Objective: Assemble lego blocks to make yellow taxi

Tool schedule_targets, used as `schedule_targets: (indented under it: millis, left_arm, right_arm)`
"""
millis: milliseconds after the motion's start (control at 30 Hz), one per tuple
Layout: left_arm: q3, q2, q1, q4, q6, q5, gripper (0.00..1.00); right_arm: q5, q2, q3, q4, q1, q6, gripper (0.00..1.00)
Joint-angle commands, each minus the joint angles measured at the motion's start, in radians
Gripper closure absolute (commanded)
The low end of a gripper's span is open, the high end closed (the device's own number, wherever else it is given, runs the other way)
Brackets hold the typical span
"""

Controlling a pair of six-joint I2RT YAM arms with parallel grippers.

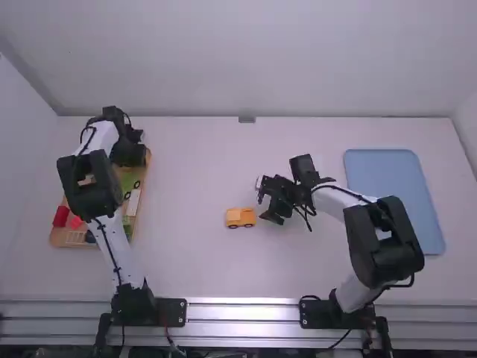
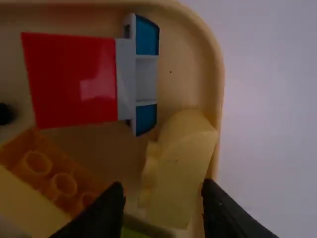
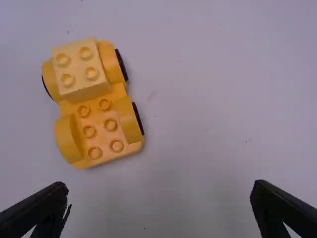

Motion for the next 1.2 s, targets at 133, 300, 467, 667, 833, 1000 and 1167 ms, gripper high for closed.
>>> schedule_targets:
  millis: [133, 300, 467, 667, 833, 1000, 1167]
  left_arm:
    - [-0.046, 0.002, -0.005, 0.03, 0.014, 0.011, 0.72]
    - [-0.057, 0.002, -0.004, 0.04, 0.014, 0.011, 0.81]
    - [-0.045, 0.0, -0.004, 0.051, 0.002, 0.011, 0.82]
    - [0.029, -0.055, -0.01, -0.033, -0.015, 0.013, 0.75]
    - [0.028, -0.139, -0.046, -0.021, -0.028, 0.008, 0.71]
    - [-0.075, -0.274, -0.153, 0.072, -0.018, -0.101, 0.78]
    - [-0.215, -0.369, -0.214, 0.168, -0.043, -0.241, 0.52]
  right_arm:
    - [-0.01, -0.02, 0.001, -0.005, 0.002, 0.003, 0.01]
    - [-0.01, -0.02, 0.001, -0.005, 0.002, 0.003, 0.01]
    - [-0.01, -0.02, 0.001, -0.004, 0.002, 0.003, 0.01]
    - [-0.008, -0.02, 0.002, 0.08, 0.002, 0.15, 0.01]
    - [-0.01, -0.02, 0.019, 0.157, 0.002, 0.333, 0.01]
    - [-0.013, -0.02, 0.101, 0.115, 0.002, 0.513, 0.01]
    - [-0.034, -0.02, 0.153, 0.051, -0.011, 0.539, 0.01]
